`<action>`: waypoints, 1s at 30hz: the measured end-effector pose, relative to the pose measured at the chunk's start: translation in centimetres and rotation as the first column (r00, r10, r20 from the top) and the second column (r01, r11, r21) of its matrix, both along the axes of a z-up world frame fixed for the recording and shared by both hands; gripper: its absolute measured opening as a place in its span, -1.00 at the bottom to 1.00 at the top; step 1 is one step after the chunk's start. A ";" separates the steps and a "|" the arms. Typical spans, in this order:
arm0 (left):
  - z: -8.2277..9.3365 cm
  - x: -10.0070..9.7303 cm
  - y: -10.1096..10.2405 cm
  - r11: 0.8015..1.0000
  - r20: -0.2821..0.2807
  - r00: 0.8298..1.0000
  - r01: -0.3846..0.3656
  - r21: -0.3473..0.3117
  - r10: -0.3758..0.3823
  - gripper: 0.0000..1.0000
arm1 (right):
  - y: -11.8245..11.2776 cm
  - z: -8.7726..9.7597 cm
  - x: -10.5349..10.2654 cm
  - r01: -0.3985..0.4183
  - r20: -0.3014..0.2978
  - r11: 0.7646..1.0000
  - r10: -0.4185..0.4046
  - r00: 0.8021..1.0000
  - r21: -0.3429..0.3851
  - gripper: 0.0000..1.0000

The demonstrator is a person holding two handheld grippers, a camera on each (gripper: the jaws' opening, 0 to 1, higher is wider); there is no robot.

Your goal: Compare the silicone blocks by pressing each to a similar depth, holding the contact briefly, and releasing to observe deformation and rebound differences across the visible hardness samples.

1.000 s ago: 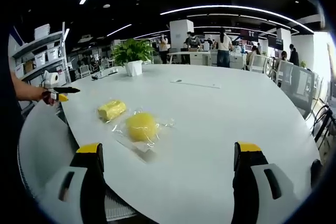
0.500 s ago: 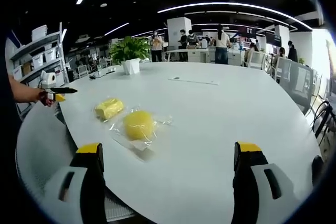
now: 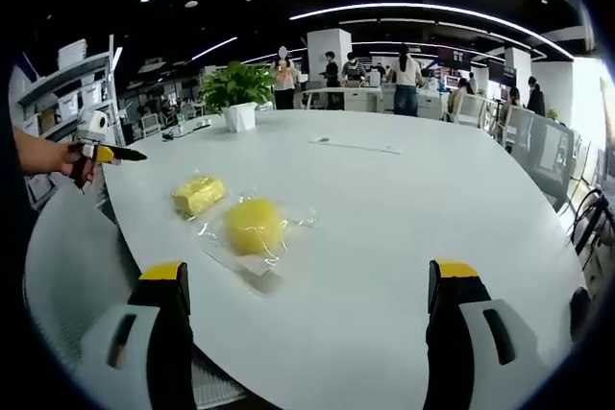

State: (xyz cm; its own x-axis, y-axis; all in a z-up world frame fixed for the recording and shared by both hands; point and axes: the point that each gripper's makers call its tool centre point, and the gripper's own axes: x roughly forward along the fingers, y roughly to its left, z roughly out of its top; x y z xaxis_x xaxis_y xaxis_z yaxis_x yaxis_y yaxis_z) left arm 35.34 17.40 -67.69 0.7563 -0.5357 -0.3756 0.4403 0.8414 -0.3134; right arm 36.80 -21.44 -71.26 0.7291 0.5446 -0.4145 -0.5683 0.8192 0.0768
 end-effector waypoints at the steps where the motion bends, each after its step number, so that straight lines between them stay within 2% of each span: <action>1: 0.1 0.3 -0.4 1.000 -0.004 1.000 0.013 -0.007 -0.013 1.00 | 0.2 0.2 -0.1 0.000 0.002 1.000 0.000 1.000 0.002 0.93; 3: 0.8 0.9 -1.8 0.998 -0.021 0.999 0.038 -0.047 -0.039 1.00 | 0.4 0.4 -0.4 -0.002 0.006 1.000 0.002 1.000 0.008 0.93; 7: 1.6 2.0 -3.8 0.998 -0.018 0.999 0.042 -0.051 -0.043 1.00 | 0.5 0.1 -0.8 -0.006 -0.003 1.000 0.006 1.000 0.003 0.93; 9: 1.5 2.7 -4.8 0.996 -0.039 0.998 0.047 -0.075 -0.050 1.00 | 0.5 -0.2 -1.0 -0.006 -0.017 1.000 0.006 1.000 -0.001 0.93; 13: 1.4 2.7 -8.8 0.989 -0.090 0.991 0.086 -0.124 -0.097 1.00 | 0.7 -0.3 -1.2 -0.007 -0.024 1.000 0.007 1.000 0.008 0.93; 21: 0.0 4.9 -14.2 0.973 -0.173 0.969 0.147 -0.176 -0.178 1.00 | 0.8 0.1 -1.8 -0.009 -0.027 1.000 0.010 1.000 0.014 0.93; 30: -2.6 7.2 -17.2 0.961 -0.287 0.934 0.148 -0.236 -0.214 0.99 | 0.1 0.2 -2.4 -0.005 -0.033 1.000 0.005 0.999 0.011 0.93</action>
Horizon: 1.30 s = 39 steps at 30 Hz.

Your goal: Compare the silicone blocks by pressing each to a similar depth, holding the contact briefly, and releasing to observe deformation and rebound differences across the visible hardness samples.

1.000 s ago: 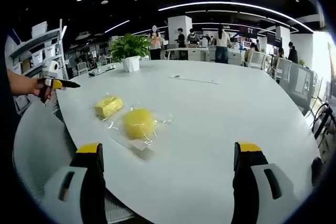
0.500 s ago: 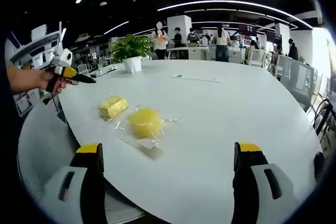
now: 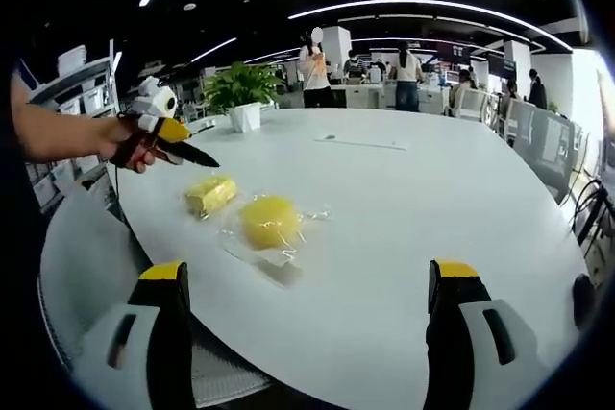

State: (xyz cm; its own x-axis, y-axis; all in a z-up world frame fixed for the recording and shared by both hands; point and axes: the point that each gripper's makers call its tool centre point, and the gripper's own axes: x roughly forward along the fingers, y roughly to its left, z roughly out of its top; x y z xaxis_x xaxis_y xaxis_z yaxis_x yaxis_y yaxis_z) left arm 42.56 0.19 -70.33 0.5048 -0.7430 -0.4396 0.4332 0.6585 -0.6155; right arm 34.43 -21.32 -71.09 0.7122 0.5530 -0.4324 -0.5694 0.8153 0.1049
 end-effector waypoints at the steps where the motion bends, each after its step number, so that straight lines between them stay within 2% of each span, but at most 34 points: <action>1: -0.3 0.2 -0.2 1.000 -0.014 1.000 0.001 0.001 -0.001 0.99 | -0.1 0.1 0.0 0.002 0.000 1.000 -0.002 1.000 0.001 0.93; 4: -1.3 0.8 -0.7 1.000 -0.070 0.997 -0.012 -0.008 0.012 0.96 | 0.0 0.1 0.0 0.005 -0.006 1.000 -0.005 1.000 0.008 0.93; 11: -2.9 1.6 -2.4 0.999 -0.152 0.988 -0.034 -0.030 0.029 0.93 | 0.0 0.3 -0.1 -0.001 -0.006 1.000 0.001 1.000 0.010 0.93; 18: -5.1 1.5 -3.5 0.999 -0.270 0.963 -0.026 -0.046 0.012 0.83 | -0.3 0.7 0.1 0.013 0.003 1.000 -0.013 1.000 0.026 0.93; 22: -5.5 1.4 -4.0 0.999 -0.285 0.958 -0.002 -0.042 -0.010 0.78 | -0.5 0.3 -0.1 0.013 -0.004 1.000 -0.013 1.000 0.019 0.93; 23: -5.8 1.1 -4.2 0.999 -0.312 0.950 0.007 -0.046 -0.022 0.77 | -0.5 0.3 -0.2 0.013 -0.006 1.000 -0.013 1.000 0.018 0.93; 28: -7.0 1.1 -4.6 1.000 -0.336 0.942 0.015 -0.017 -0.020 0.48 | -0.7 0.4 -0.4 0.022 -0.006 1.000 -0.022 1.000 0.021 0.93; 30: -7.1 0.8 -4.7 0.999 -0.359 0.933 0.016 -0.028 -0.025 0.39 | -0.7 0.3 -0.4 0.022 -0.007 1.000 -0.022 1.000 0.019 0.93; 35: -7.5 0.7 -4.9 1.000 -0.381 0.925 0.000 -0.018 -0.007 0.17 | -0.7 0.2 -0.7 0.024 -0.013 1.000 -0.024 1.000 0.017 0.93; 39: -7.7 0.8 -4.9 1.000 -0.383 0.924 -0.006 -0.007 0.002 0.03 | -0.4 0.1 -0.9 0.020 -0.016 1.000 -0.020 1.000 0.015 0.93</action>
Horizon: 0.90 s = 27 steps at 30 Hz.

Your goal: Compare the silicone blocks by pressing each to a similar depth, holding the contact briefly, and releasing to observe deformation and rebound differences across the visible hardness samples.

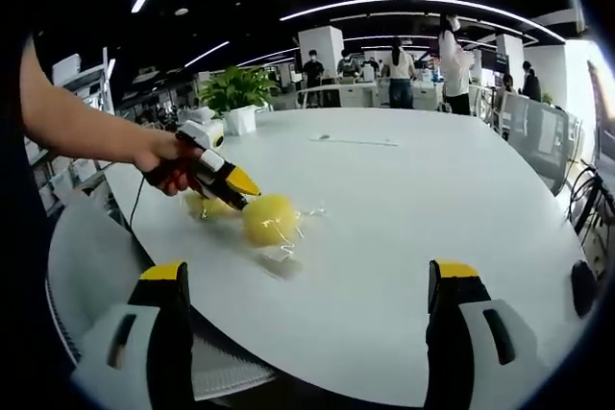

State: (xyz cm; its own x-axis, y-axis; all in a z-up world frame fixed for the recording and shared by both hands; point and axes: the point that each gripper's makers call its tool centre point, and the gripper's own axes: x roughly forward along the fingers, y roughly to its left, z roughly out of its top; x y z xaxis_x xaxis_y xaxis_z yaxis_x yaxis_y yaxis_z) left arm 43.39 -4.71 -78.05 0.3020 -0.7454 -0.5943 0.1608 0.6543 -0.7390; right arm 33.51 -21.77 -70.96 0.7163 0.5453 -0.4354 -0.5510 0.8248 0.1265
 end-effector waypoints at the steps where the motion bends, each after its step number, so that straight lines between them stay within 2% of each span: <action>1: 0.0 0.0 0.0 1.000 -0.004 1.000 -0.001 0.001 0.001 0.01 | 0.0 0.0 0.0 -0.001 0.000 1.000 0.001 1.000 -0.002 0.93; 6: -0.6 -0.1 0.2 0.999 0.005 1.000 0.015 0.046 -0.015 -0.19 | 0.1 -0.1 -0.1 -0.007 -0.003 1.000 0.007 1.000 -0.006 0.93; 14: -0.7 0.2 -0.4 0.999 0.005 1.000 0.023 0.035 -0.023 -0.25 | 0.0 -0.2 -0.2 -0.012 0.000 1.000 0.012 1.000 -0.014 0.93; 16: -0.9 0.1 -0.5 0.998 0.004 1.000 0.028 0.049 -0.029 -0.33 | 0.0 -0.2 -0.1 -0.012 0.002 1.000 0.012 1.000 -0.010 0.93; 19: -1.2 0.2 -0.6 0.999 -0.005 1.000 0.015 0.032 -0.015 -0.37 | -0.2 0.1 0.1 -0.004 0.006 1.000 0.004 1.000 -0.004 0.93; 24: -1.3 0.2 -0.6 0.998 0.042 0.998 0.036 0.057 -0.038 -0.44 | -0.1 0.4 0.1 -0.002 0.011 1.000 0.002 1.000 -0.002 0.93; 27: -1.5 0.3 -0.5 0.998 0.038 0.999 0.030 0.063 -0.032 -0.51 | 0.0 0.2 0.0 -0.002 0.007 1.000 0.002 1.000 -0.003 0.93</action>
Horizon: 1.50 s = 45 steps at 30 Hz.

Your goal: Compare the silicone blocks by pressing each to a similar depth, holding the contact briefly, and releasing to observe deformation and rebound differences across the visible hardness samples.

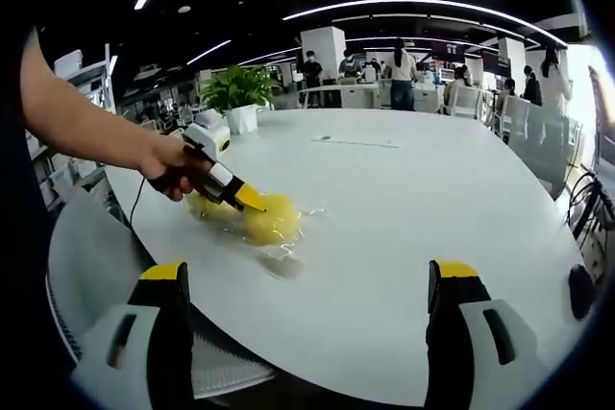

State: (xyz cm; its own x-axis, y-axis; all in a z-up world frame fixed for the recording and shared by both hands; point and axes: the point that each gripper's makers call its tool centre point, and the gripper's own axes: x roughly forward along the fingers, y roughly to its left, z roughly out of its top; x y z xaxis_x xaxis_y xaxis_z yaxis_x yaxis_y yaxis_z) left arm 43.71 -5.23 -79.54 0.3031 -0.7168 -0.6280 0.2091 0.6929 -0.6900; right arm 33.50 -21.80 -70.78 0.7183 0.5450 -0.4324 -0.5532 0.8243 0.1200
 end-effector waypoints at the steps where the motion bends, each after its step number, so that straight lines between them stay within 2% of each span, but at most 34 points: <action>1: 0.0 0.0 0.0 1.000 0.001 1.000 0.000 0.000 0.000 -0.54 | 0.0 0.0 -0.1 0.000 -0.002 1.000 0.000 1.000 0.001 0.93; 5: 0.0 0.0 0.3 1.000 -0.008 1.000 0.007 -0.014 -0.007 -0.77 | 0.3 -0.2 -0.2 -0.009 -0.006 1.000 0.009 1.000 -0.005 0.93; 8: 0.0 -0.1 0.1 1.000 -0.001 1.000 0.012 -0.015 -0.012 -0.85 | 0.2 -0.1 -0.1 -0.011 0.002 1.000 0.011 1.000 -0.015 0.93; 16: 0.1 -0.2 0.0 0.999 -0.013 1.000 0.011 -0.039 -0.011 -0.94 | -0.3 0.4 0.6 0.004 0.022 1.000 -0.004 1.000 -0.021 0.93; 21: 0.3 -0.4 -0.1 0.999 0.020 1.000 0.023 -0.034 -0.022 -0.96 | -0.6 0.5 0.9 0.030 0.015 1.000 -0.030 0.999 -0.003 0.93; 27: 0.4 -0.4 -0.1 0.999 0.018 1.000 0.012 -0.037 -0.011 -0.98 | -0.3 0.8 0.9 0.027 0.020 1.000 -0.027 0.999 -0.011 0.93; 30: 1.0 -0.3 -0.1 0.999 0.067 0.998 0.015 -0.033 -0.013 -0.99 | -0.1 1.3 0.8 0.026 0.021 1.000 -0.025 0.999 -0.011 0.93; 32: 1.4 0.1 -0.1 0.999 0.134 0.990 0.036 -0.022 -0.033 -1.00 | 0.0 1.5 0.9 0.021 0.023 1.000 -0.021 1.000 -0.016 0.93; 35: 1.8 -0.2 -0.2 0.999 0.161 0.986 0.046 -0.015 -0.043 -1.00 | 0.2 1.9 1.0 0.017 0.029 1.000 -0.016 0.999 -0.023 0.93; 37: 2.1 -0.2 -0.1 0.998 0.199 0.978 0.065 -0.011 -0.061 -1.00 | 0.4 2.2 1.1 0.017 0.030 1.000 -0.017 0.999 -0.021 0.93; 42: 2.7 -0.5 -0.2 0.995 0.234 0.968 0.100 -0.018 -0.093 -1.00 | 0.8 2.5 1.2 0.015 0.037 1.000 -0.014 0.999 -0.014 0.93; 45: 3.4 -0.4 -0.1 0.996 0.269 0.959 0.092 -0.022 -0.083 -1.00 | 0.9 2.7 1.1 0.013 0.036 1.000 -0.013 0.999 -0.006 0.93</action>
State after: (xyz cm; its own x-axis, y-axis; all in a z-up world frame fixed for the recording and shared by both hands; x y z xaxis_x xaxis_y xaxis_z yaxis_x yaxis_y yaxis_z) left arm 43.28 -5.29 -76.12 0.3920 -0.7674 -0.5073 0.4482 0.6409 -0.6232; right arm 34.64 -20.86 -68.12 0.7406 0.5331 -0.4091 -0.5465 0.8321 0.0949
